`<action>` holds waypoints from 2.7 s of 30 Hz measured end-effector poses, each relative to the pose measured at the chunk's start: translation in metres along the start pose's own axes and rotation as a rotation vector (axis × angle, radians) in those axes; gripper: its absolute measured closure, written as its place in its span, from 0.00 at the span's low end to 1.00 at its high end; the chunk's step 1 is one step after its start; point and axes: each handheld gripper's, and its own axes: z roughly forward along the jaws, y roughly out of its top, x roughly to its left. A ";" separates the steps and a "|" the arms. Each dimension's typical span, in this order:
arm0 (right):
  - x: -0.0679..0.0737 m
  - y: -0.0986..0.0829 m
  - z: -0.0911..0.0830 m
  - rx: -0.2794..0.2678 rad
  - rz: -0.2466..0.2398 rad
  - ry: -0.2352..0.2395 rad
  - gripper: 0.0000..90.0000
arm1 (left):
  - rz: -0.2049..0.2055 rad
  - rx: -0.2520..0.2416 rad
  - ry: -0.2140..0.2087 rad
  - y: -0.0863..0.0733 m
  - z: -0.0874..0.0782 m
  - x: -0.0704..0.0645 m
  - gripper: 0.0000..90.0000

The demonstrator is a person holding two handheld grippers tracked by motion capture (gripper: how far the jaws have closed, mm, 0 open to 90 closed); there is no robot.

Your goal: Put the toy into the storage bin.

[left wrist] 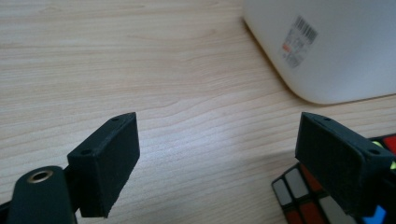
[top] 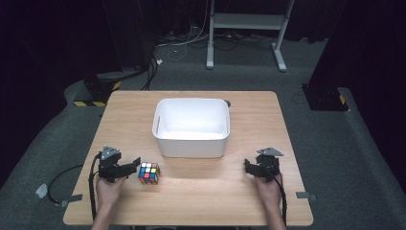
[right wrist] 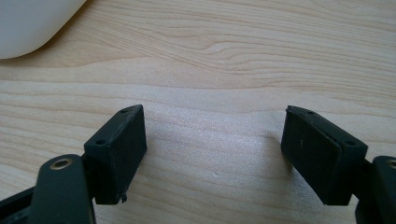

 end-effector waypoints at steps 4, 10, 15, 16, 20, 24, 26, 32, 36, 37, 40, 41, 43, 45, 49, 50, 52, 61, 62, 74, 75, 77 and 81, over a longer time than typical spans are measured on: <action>0.000 0.000 0.000 0.000 0.000 0.000 0.24 | 0.019 -0.015 -0.018 0.002 -0.007 -0.005 0.14; 0.000 0.000 0.000 0.000 0.000 0.000 0.24 | 0.030 -0.026 -0.056 0.004 -0.013 -0.015 0.13; 0.000 0.000 0.000 0.000 0.000 0.000 0.24 | 0.039 -0.031 -0.091 0.003 -0.017 -0.024 0.11; 0.000 0.000 0.000 0.000 0.000 0.000 0.24 | 0.044 -0.028 -0.091 0.003 -0.017 -0.026 0.10; 0.000 0.000 0.000 0.000 0.000 0.000 0.24 | 0.071 -0.021 -0.093 0.001 -0.018 -0.033 0.09; 0.000 0.000 0.000 0.000 0.000 0.000 0.24 | 0.089 -0.001 -0.102 -0.001 -0.015 -0.040 0.06; 0.000 0.000 0.000 0.000 0.001 0.000 0.24 | 0.098 0.005 -0.099 -0.003 -0.014 -0.042 0.05; 0.000 0.000 0.000 0.000 0.001 0.000 0.24 | 0.113 0.010 -0.096 -0.007 -0.013 -0.049 0.04; 0.000 0.000 0.000 0.000 0.001 0.000 0.24 | 0.113 0.012 -0.099 -0.009 -0.013 -0.053 0.03; 0.000 0.000 0.000 0.000 0.001 0.000 0.24 | 0.117 0.013 -0.099 -0.009 -0.012 -0.054 0.03; 0.000 0.000 0.000 0.000 0.001 0.000 0.24 | 0.123 0.018 -0.097 -0.010 -0.010 -0.057 0.03; 0.000 0.000 0.000 0.000 0.000 0.000 0.24 | 0.124 0.020 -0.098 -0.011 -0.009 -0.058 0.03; 0.000 0.000 0.000 -0.001 -0.001 0.000 0.25 | 0.128 0.023 -0.096 -0.012 -0.007 -0.061 0.03; 0.000 0.000 0.000 -0.001 -0.001 -0.001 0.25 | 0.140 0.027 -0.087 -0.014 -0.006 -0.064 0.03; 0.000 0.000 0.000 0.000 0.002 -0.002 0.25 | 0.147 0.032 -0.081 -0.016 -0.001 -0.068 0.03; 0.000 0.000 0.000 0.000 0.002 -0.002 0.25 | 0.150 0.036 -0.080 -0.016 0.000 -0.069 0.03; 0.000 0.000 0.000 0.000 0.002 -0.002 0.25 | 0.146 0.040 -0.084 -0.016 0.002 -0.070 0.03; 0.001 0.000 0.000 0.000 0.002 -0.002 0.25 | 0.120 0.044 -0.070 -0.021 0.009 -0.073 0.06; 0.001 0.000 0.000 0.000 0.002 -0.002 0.25 | 0.114 0.042 -0.070 -0.022 0.010 -0.073 0.07; 0.001 0.000 0.000 0.000 0.002 -0.002 0.25 | 0.120 0.049 -0.028 -0.026 0.016 -0.074 0.15; 0.001 0.000 0.000 -0.001 0.002 -0.002 0.25 | 0.121 0.049 -0.024 -0.026 0.016 -0.074 0.16; 0.001 0.000 0.000 0.000 0.003 -0.002 0.25 | 0.121 0.053 -0.024 -0.027 0.018 -0.075 0.17; 0.001 0.000 0.000 -0.001 0.002 -0.002 0.25 | 0.131 0.058 -0.018 -0.028 0.020 -0.075 0.20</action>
